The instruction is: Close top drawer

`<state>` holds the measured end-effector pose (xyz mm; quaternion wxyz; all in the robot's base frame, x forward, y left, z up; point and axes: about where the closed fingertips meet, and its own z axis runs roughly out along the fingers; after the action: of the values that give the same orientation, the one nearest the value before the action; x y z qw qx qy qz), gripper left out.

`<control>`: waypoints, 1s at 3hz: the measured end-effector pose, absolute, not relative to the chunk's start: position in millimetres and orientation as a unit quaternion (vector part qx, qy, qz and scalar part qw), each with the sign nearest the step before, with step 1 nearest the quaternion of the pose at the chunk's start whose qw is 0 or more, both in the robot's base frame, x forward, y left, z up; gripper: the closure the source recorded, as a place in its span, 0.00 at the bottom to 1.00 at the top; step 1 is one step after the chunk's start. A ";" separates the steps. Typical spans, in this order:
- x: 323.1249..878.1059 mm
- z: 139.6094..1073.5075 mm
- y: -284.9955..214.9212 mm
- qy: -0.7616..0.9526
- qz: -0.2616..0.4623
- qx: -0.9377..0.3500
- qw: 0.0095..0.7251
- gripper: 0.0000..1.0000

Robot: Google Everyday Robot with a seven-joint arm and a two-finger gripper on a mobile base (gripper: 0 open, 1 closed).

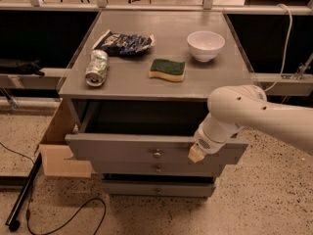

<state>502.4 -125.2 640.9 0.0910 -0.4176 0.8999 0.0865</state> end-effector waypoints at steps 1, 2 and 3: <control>497.0 642.8 -128.5 0.902 0.071 -0.417 0.089 0.34; 509.4 639.5 -130.3 0.905 0.056 -0.414 0.084 0.11; 508.5 640.7 -130.5 0.905 0.056 -0.414 0.084 0.00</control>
Offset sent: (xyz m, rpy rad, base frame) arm 0.0826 0.0066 -0.0193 -0.1090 -0.0359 -0.0327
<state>508.5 -130.5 640.7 0.0844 -0.4139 0.9046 0.0560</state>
